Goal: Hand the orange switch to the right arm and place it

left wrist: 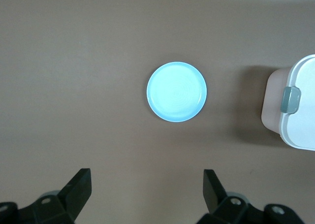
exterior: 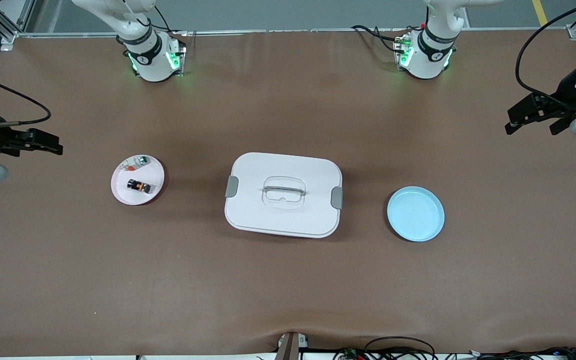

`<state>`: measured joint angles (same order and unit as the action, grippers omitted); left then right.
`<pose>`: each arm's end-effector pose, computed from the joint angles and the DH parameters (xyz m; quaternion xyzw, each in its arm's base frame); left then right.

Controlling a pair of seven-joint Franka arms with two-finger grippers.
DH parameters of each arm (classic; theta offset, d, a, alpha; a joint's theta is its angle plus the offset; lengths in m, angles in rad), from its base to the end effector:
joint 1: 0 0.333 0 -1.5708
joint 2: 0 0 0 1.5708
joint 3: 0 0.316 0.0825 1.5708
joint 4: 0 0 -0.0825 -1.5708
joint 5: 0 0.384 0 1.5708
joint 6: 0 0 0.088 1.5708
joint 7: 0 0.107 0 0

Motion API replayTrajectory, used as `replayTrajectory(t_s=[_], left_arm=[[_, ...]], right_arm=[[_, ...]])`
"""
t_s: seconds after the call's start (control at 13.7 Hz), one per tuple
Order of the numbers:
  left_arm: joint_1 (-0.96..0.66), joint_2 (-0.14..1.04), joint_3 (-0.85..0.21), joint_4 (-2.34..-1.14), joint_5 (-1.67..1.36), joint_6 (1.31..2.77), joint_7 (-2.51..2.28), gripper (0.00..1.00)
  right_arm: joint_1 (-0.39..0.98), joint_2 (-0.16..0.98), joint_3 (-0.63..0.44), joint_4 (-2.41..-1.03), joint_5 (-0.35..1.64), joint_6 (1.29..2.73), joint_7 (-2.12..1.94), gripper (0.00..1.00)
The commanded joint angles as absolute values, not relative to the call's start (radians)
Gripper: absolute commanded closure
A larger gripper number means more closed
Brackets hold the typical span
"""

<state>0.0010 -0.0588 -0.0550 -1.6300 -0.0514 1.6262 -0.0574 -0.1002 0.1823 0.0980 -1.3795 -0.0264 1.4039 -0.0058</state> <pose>0.5405 -0.0354 0.6337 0.9993 0.0024 0.0261 0.0256 0.5915 -0.0101 0.5957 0.9969 0.0005 -0.0785 0.0039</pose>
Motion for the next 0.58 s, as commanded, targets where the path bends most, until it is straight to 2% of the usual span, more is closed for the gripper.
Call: replayTrajectory(t_s=[0.0, 0.36, 0.51], left_arm=[[0.009, -0.064, -0.066, -1.629, -0.038, 1.629, -0.043, 0.0], [0.011, -0.063, -0.066, -1.629, -0.04, 1.629, -0.043, 0.0], [0.012, -0.063, -0.066, -1.629, -0.04, 1.629, -0.044, 0.0]], right_arm=[[-0.123, 0.201, 0.101, -1.318, -0.046, 1.371, 0.025, 0.0], [-0.152, 0.198, 0.103, -1.2, -0.029, 1.365, 0.023, 0.0], [-0.158, 0.178, 0.107, -1.203, -0.025, 1.355, 0.031, 0.0]])
